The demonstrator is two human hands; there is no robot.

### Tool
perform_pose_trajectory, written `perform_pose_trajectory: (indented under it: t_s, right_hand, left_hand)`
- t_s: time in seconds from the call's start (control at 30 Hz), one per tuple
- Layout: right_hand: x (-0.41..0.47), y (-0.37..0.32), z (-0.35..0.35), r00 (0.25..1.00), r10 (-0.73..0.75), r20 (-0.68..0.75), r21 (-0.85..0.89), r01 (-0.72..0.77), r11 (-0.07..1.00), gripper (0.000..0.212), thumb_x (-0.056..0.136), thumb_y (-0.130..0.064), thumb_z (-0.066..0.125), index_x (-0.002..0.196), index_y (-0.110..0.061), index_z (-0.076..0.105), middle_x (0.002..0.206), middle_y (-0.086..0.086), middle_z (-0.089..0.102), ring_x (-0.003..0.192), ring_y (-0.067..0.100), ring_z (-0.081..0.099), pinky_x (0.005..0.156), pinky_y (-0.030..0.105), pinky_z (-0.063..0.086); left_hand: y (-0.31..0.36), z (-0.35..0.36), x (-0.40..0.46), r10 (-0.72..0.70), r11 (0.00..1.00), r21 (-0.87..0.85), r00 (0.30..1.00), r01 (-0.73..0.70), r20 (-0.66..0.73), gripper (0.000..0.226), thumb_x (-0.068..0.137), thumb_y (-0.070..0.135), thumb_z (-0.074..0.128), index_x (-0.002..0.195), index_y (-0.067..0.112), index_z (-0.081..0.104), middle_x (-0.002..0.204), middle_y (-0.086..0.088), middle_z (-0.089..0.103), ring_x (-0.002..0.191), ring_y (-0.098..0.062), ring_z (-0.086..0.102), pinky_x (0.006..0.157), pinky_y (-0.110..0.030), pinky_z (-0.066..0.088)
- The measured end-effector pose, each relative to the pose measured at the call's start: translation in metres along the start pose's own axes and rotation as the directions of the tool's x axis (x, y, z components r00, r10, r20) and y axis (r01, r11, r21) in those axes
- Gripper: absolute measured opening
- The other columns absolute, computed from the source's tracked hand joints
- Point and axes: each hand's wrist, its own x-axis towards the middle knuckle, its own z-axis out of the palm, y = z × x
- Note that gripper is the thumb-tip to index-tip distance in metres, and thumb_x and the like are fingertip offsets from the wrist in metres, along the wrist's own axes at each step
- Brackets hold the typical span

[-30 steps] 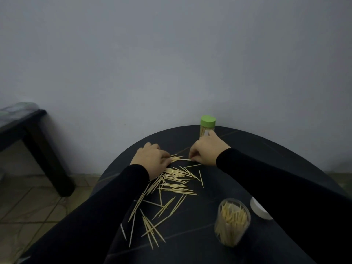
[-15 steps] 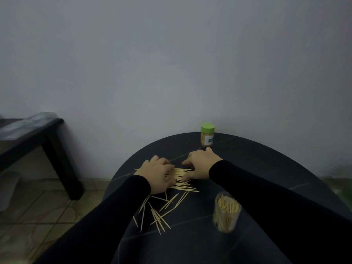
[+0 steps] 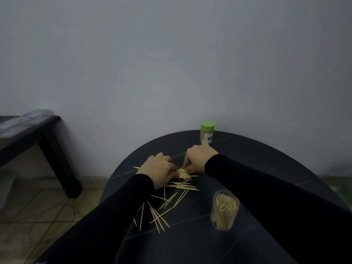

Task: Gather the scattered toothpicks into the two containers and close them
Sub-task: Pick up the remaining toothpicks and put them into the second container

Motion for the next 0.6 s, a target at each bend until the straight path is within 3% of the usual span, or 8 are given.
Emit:
perform_pose_trajectory:
  t_s: [0.23,0.47,0.6]
  right_hand:
    - [-0.012,0.019,0.005,1.0,0.021,0.012,0.037,-0.022,0.999,0.022,0.093,-0.03,0.06,0.113,-0.026,0.067,0.113,-0.006,0.067,0.109,0.016,0.057,0.105,0.043,0.031]
    - [-0.017,0.018,0.007,0.998,0.004,0.056,-0.032,-0.002,0.999,0.04,0.092,-0.043,0.057,0.129,-0.029,0.059,0.124,-0.006,0.063,0.119,0.018,0.051,0.106,0.045,0.025]
    - [-0.018,0.02,0.008,1.0,0.0,0.015,-0.047,0.0,0.999,0.033,0.092,-0.039,0.059,0.123,-0.027,0.064,0.118,-0.006,0.065,0.115,0.018,0.053,0.103,0.043,0.026]
  left_hand:
    - [0.014,-0.002,0.002,0.039,0.999,0.023,0.998,-0.038,-0.042,0.035,0.1,0.042,0.039,0.128,0.033,0.056,0.121,0.005,0.055,0.109,-0.015,0.046,0.093,-0.032,0.036]
    - [0.016,-0.006,0.005,0.037,0.999,0.014,0.998,-0.036,-0.051,0.031,0.099,0.04,0.041,0.123,0.034,0.061,0.12,0.006,0.057,0.107,-0.014,0.047,0.089,-0.03,0.037]
    - [0.014,-0.007,0.006,0.011,1.0,-0.008,0.999,-0.011,-0.05,0.03,0.098,0.041,0.044,0.12,0.031,0.063,0.12,0.006,0.058,0.108,-0.014,0.048,0.09,-0.03,0.038]
